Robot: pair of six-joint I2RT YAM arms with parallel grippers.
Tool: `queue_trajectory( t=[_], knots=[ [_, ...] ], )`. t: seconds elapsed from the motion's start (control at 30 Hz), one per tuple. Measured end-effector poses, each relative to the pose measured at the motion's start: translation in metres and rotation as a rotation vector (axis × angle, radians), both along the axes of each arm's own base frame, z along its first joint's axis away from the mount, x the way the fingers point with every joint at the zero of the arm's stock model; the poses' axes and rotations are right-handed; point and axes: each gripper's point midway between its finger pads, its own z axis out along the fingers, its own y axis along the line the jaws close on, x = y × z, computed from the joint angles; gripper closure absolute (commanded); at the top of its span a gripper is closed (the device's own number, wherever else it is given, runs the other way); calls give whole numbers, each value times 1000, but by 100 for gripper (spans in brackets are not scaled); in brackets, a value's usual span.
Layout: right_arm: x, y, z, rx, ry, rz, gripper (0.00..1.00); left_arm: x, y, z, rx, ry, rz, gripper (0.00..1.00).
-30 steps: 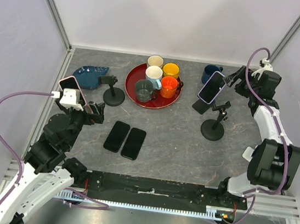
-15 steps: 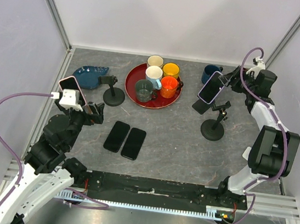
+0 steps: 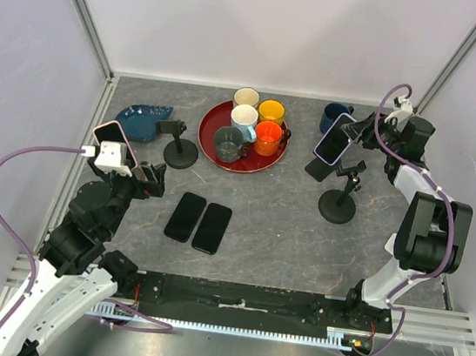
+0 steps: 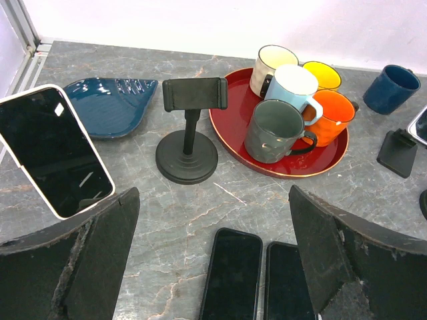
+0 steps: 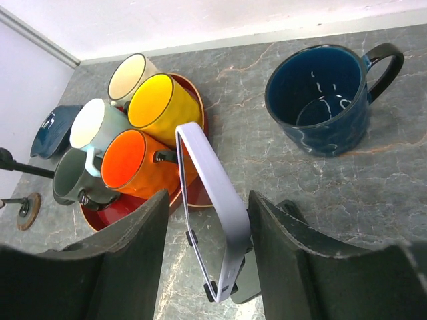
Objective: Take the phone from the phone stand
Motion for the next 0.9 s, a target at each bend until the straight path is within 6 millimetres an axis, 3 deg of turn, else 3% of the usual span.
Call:
queue_trajectory(
  t=[0.1,0.27,0.47,0.7,0.9],
  knots=[
    [-1,3,-7,6,-4,22,51,0,0,0,1,2,0,1],
    [-5,4,-12,9,-20,45,79,1,0,-3,4,8,3,2],
    [-9,7,-8,16,-55,83,99,3,-1,-4,7,13,0,2],
    [-10,9,-2,11,-98,95,100,4,-3,-5,8,20,-12,2],
    [-12,9,20,-1,-164,92,100,4,-4,-6,9,24,-16,2]
  ],
)
